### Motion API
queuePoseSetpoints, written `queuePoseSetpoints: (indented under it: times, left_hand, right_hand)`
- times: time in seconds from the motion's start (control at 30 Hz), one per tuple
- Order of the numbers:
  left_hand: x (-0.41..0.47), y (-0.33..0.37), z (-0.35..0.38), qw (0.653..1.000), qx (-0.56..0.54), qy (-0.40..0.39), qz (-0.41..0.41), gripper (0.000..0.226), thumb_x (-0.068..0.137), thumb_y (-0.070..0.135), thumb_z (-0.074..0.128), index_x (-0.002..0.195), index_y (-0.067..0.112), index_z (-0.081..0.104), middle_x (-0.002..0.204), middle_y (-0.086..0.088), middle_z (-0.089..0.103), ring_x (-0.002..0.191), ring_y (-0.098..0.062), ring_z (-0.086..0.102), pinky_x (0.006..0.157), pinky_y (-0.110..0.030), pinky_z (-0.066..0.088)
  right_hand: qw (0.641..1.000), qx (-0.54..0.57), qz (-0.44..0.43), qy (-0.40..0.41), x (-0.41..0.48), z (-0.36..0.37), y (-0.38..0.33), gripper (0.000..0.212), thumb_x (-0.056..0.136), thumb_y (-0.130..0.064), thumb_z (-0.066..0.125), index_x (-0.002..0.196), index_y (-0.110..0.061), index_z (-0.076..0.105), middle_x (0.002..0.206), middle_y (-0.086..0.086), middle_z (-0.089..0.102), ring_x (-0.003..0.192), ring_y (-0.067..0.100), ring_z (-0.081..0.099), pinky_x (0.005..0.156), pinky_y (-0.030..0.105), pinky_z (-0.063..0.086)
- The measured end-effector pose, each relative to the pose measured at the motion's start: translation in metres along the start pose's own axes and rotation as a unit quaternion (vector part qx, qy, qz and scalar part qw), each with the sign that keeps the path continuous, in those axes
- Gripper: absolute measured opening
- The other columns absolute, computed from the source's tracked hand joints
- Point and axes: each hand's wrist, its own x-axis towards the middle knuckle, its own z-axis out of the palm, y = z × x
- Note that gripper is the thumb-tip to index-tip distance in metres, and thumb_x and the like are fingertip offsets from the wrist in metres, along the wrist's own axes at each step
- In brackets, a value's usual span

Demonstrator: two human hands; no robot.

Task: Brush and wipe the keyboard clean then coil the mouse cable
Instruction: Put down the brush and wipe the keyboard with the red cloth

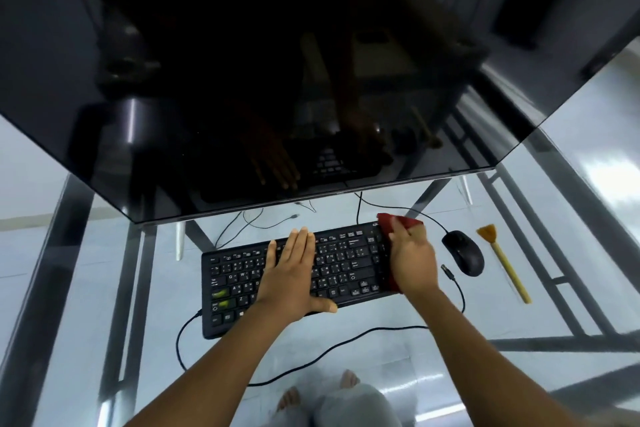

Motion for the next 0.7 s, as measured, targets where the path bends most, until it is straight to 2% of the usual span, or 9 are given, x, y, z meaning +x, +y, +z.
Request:
queuePoseSetpoints:
  times: [0.07, 0.13, 0.2, 0.3, 0.37, 0.43, 0.53, 0.6, 0.7]
  left_hand:
    - [0.001, -0.001, 0.001, 1.0, -0.001, 0.004, -0.003, 0.135, 0.064, 0.084, 0.056, 0.15, 0.014, -0.022, 0.156, -0.001, -0.03, 0.142, -0.016, -0.03, 0.115, -0.048, -0.017]
    - [0.001, 0.0, 0.001, 1.0, 0.001, 0.003, -0.003, 0.135, 0.064, 0.084, 0.056, 0.15, 0.014, -0.021, 0.157, -0.001, -0.03, 0.142, -0.016, -0.03, 0.116, -0.048, -0.016]
    - [0.001, 0.0, 0.002, 1.0, 0.003, 0.0, -0.002, 0.135, 0.064, 0.085, 0.055, 0.15, 0.014, -0.021, 0.157, -0.001, -0.029, 0.142, -0.016, -0.03, 0.116, -0.049, -0.016]
    - [0.001, -0.001, 0.002, 1.0, 0.001, 0.001, -0.002, 0.135, 0.064, 0.085, 0.055, 0.15, 0.014, -0.021, 0.157, 0.0, -0.029, 0.142, -0.015, -0.031, 0.116, -0.049, -0.015]
    - [0.002, -0.002, 0.002, 1.0, 0.001, 0.004, -0.003, 0.135, 0.064, 0.084, 0.055, 0.15, 0.014, -0.022, 0.156, 0.0, -0.03, 0.141, -0.015, -0.031, 0.117, -0.049, -0.015]
    - [0.002, -0.001, 0.002, 1.0, 0.002, 0.0, -0.004, 0.135, 0.064, 0.084, 0.055, 0.15, 0.014, -0.022, 0.156, 0.0, -0.031, 0.141, -0.015, -0.031, 0.116, -0.048, -0.016]
    - [0.002, 0.001, 0.001, 1.0, 0.008, -0.006, -0.004, 0.135, 0.064, 0.085, 0.055, 0.15, 0.014, -0.022, 0.156, 0.0, -0.03, 0.141, -0.016, -0.031, 0.116, -0.048, -0.016]
    - [0.002, 0.001, 0.0, 1.0, 0.01, -0.008, -0.004, 0.135, 0.064, 0.085, 0.054, 0.15, 0.014, -0.022, 0.156, -0.001, -0.03, 0.142, -0.016, -0.031, 0.116, -0.049, -0.015]
    - [0.002, 0.002, 0.001, 1.0, 0.01, -0.008, -0.007, 0.135, 0.064, 0.085, 0.055, 0.15, 0.013, -0.022, 0.157, -0.002, -0.029, 0.142, -0.016, -0.03, 0.117, -0.049, -0.014]
  right_hand:
    - [0.981, -0.12, -0.15, -0.037, -0.014, 0.022, -0.006, 0.036, 0.094, -0.024, 0.057, 0.13, -0.024, 0.059, 0.091, 0.01, 0.059, 0.066, 0.027, 0.062, 0.065, 0.038, 0.059]
    - [0.953, -0.153, -0.241, -0.097, -0.02, 0.018, -0.002, 0.045, 0.089, -0.017, 0.069, 0.132, -0.021, 0.057, 0.089, 0.01, 0.056, 0.059, 0.025, 0.059, 0.053, 0.034, 0.057]
    - [0.976, -0.093, -0.167, -0.105, -0.012, -0.003, -0.004, 0.036, 0.09, -0.039, 0.066, 0.125, -0.029, 0.06, 0.087, 0.009, 0.06, 0.062, 0.028, 0.062, 0.047, 0.033, 0.054]
    - [0.993, -0.048, -0.062, -0.093, -0.006, -0.016, -0.006, 0.047, 0.085, -0.069, 0.053, 0.111, -0.031, 0.061, 0.089, 0.012, 0.066, 0.066, 0.031, 0.063, 0.048, 0.031, 0.05]
    - [0.974, -0.071, -0.182, -0.116, -0.028, -0.008, -0.007, 0.042, 0.096, -0.061, 0.035, 0.123, -0.037, 0.055, 0.109, 0.007, 0.061, 0.089, 0.029, 0.061, 0.069, 0.034, 0.05]
    - [0.938, -0.071, -0.275, -0.199, -0.048, -0.004, -0.004, 0.04, 0.098, -0.046, 0.03, 0.129, -0.036, 0.052, 0.117, 0.004, 0.058, 0.093, 0.021, 0.057, 0.078, 0.034, 0.046]
    - [0.971, -0.085, -0.186, -0.126, -0.04, -0.017, 0.023, 0.019, 0.094, -0.044, 0.055, 0.106, -0.034, 0.064, 0.098, 0.005, 0.063, 0.058, 0.023, 0.063, 0.052, 0.032, 0.052]
    - [0.992, -0.004, -0.079, -0.095, -0.034, -0.018, 0.031, 0.032, 0.097, -0.027, 0.055, 0.118, -0.05, 0.059, 0.097, 0.001, 0.054, 0.057, 0.023, 0.061, 0.05, 0.032, 0.056]
    - [0.968, -0.047, -0.203, -0.139, -0.055, -0.004, 0.024, 0.052, 0.083, -0.01, 0.067, 0.124, -0.042, 0.061, 0.089, 0.0, 0.053, 0.061, 0.021, 0.054, 0.058, 0.026, 0.05]
